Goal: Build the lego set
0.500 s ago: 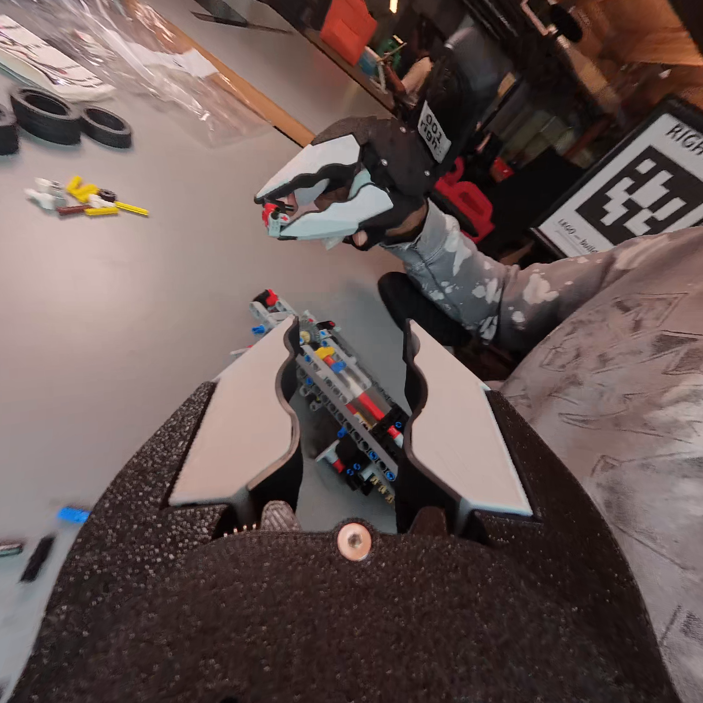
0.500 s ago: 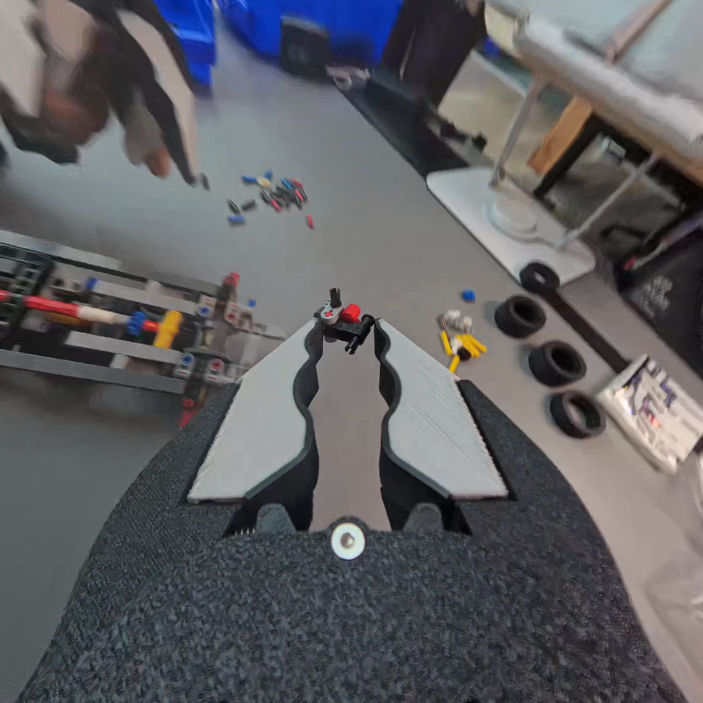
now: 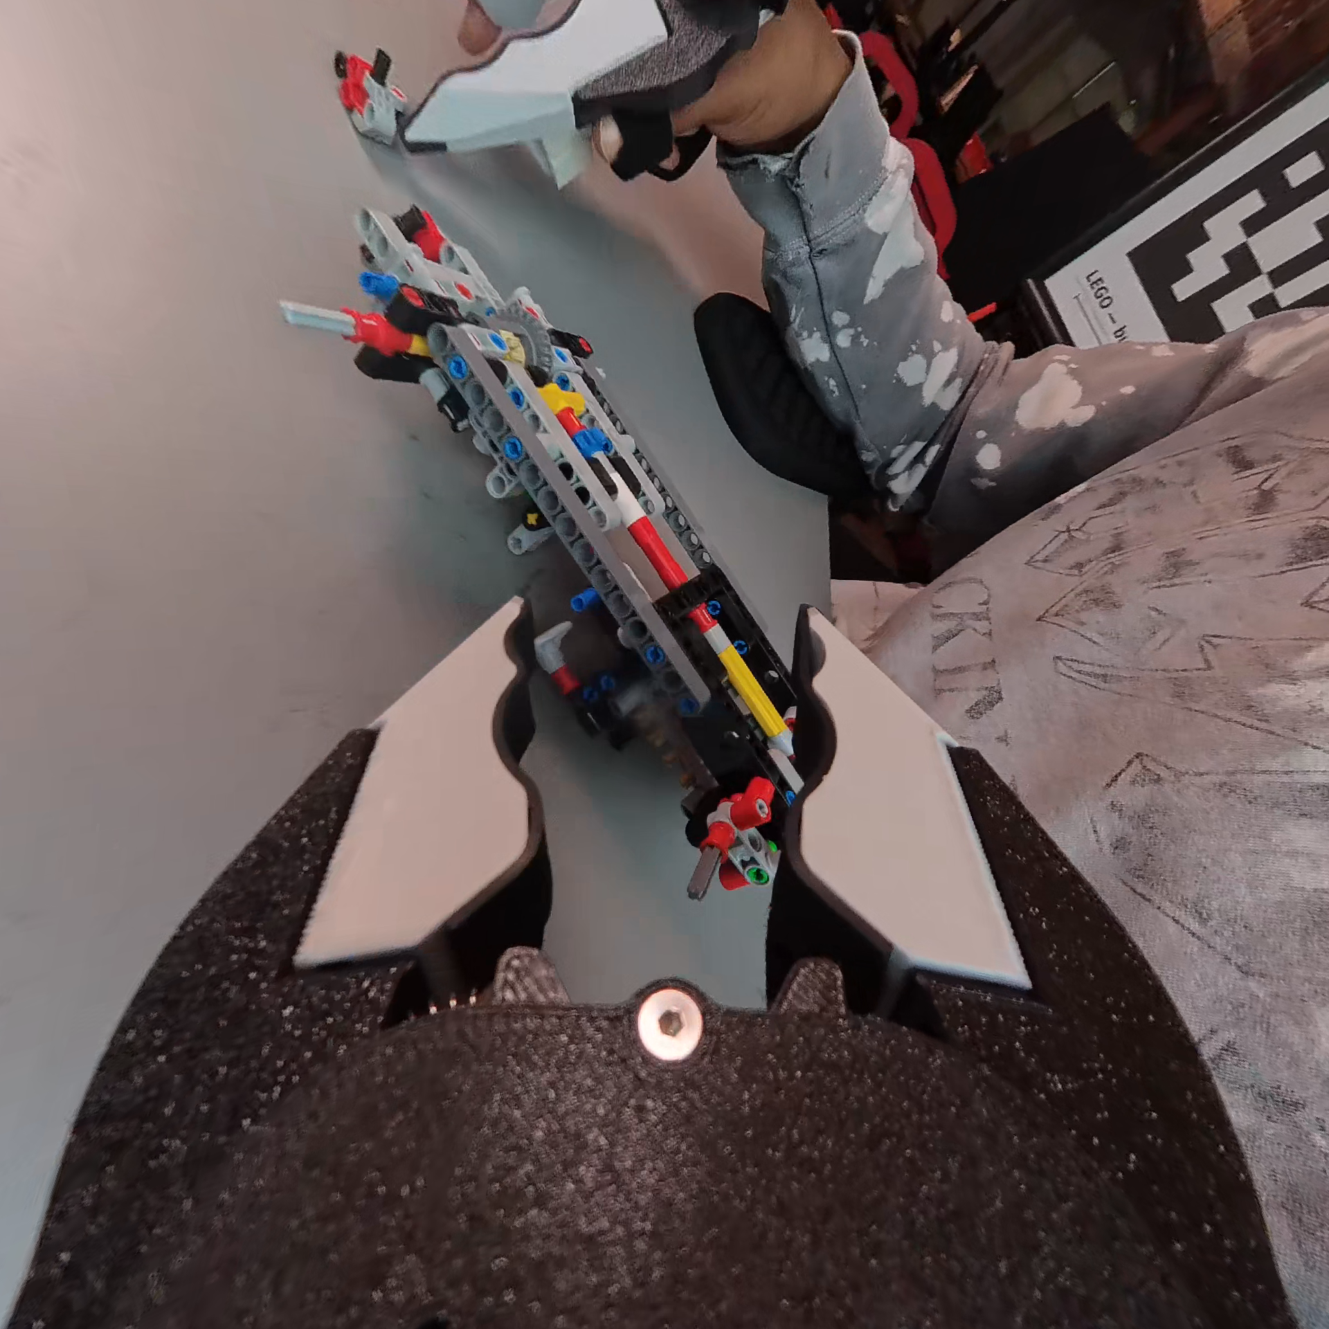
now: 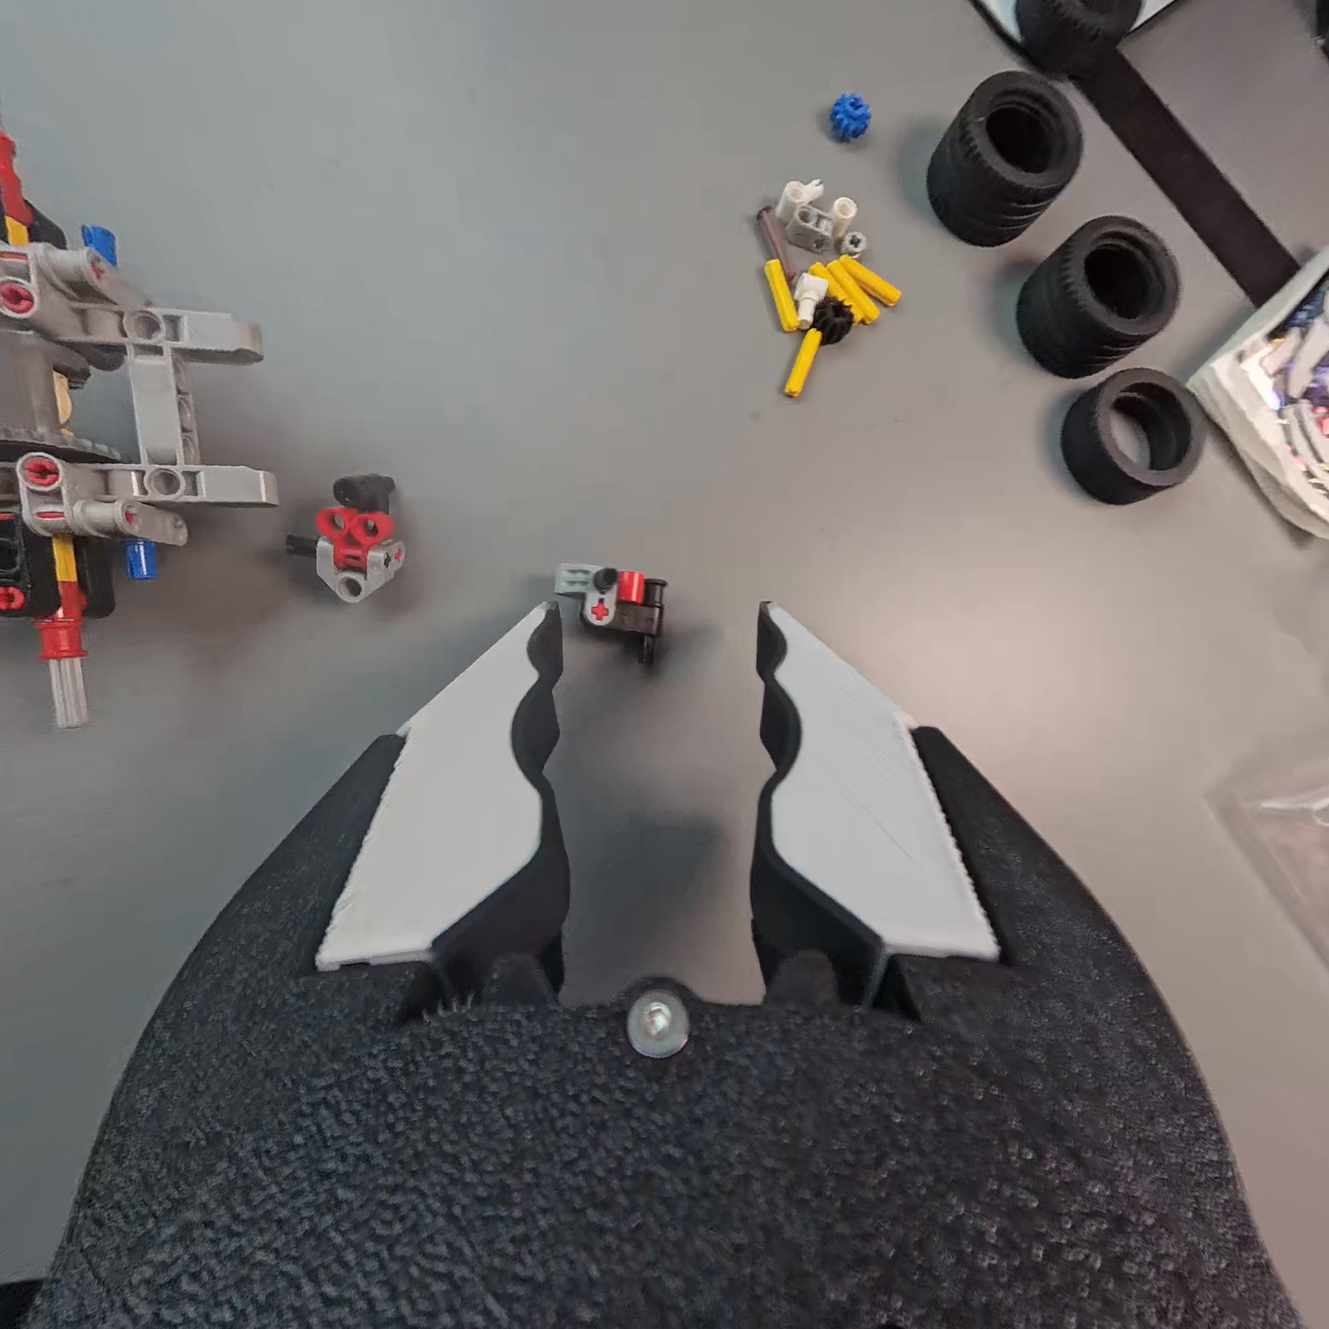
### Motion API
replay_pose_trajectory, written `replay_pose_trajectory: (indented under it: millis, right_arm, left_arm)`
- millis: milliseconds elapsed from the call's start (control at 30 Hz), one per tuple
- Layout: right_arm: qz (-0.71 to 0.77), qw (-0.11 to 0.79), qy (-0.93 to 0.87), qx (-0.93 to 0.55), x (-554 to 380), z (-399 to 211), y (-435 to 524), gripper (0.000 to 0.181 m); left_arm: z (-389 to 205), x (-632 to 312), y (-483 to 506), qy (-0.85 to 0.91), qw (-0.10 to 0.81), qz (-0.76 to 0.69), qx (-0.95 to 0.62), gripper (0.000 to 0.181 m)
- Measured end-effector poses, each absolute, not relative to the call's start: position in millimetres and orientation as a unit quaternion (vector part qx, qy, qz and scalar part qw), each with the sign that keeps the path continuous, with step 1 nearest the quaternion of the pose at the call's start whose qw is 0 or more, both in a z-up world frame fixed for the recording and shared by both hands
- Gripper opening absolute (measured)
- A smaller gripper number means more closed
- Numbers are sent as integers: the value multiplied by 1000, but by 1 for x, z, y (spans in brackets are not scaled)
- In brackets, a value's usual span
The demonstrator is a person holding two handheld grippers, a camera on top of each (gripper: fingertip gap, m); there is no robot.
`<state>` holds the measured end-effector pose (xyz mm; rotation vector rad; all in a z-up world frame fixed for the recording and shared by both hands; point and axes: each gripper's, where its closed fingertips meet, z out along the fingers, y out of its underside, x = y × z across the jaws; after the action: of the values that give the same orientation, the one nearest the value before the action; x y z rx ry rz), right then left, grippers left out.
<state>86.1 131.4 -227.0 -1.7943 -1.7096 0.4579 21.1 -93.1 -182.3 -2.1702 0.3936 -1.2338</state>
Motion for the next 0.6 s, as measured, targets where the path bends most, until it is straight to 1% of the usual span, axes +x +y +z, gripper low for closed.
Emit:
replay_pose_trajectory:
  millis: [67, 133, 167, 233, 300, 367, 400, 433, 467, 500, 533, 567, 600]
  right_arm:
    - [216, 332, -632, -666, 88, -202, 125, 55]
    - [296, 333, -649, -617, 83, -171, 92, 52]
    - [325, 330, -674, -576, 82, -159, 68, 55]
    - [343, 325, -740, -478, 80, -146, 14, 62]
    - [303, 332, -805, -386, 75, -146, -33, 77]
    - [170, 344, -875, -296, 70, -164, -53, 93]
    - [102, 337, -901, -255, 69, -176, -56, 101]
    - [66, 314, -919, -230, 69, -188, -61, 106]
    - [54, 287, -932, -213, 71, -200, -68, 100]
    - [48, 250, -946, -200, 77, -211, -73, 86]
    - [38, 247, -947, -201, 77, -214, -70, 85]
    - [44, 242, -947, -206, 79, -213, -68, 84]
    - [63, 234, -944, -222, 82, -210, -66, 84]
  left_arm:
    - [-187, 30, -98, 151, 282, -481, -816, 58]
    - [-194, 35, -99, 162, 267, -476, -822, 40]
    - [-195, 37, -98, 170, 266, -473, -823, 24]
    - [-194, 42, -97, 194, 270, -464, -821, 23]
    - [-192, 46, -95, 216, 265, -457, -821, 22]
    - [-188, 53, -92, 241, 260, -451, -819, 21]
    - [-185, 59, -92, 258, 256, -448, -817, 20]
    - [-183, 65, -91, 278, 255, -443, -814, 20]
    - [-179, 72, -91, 295, 257, -440, -808, 19]
    - [-175, 76, -90, 304, 258, -439, -805, 20]
    - [-174, 76, -88, 308, 264, -427, -808, 21]
    - [-167, 74, -84, 302, 290, -422, -804, 17]
    - [-156, 67, -78, 281, 320, -424, -799, 27]
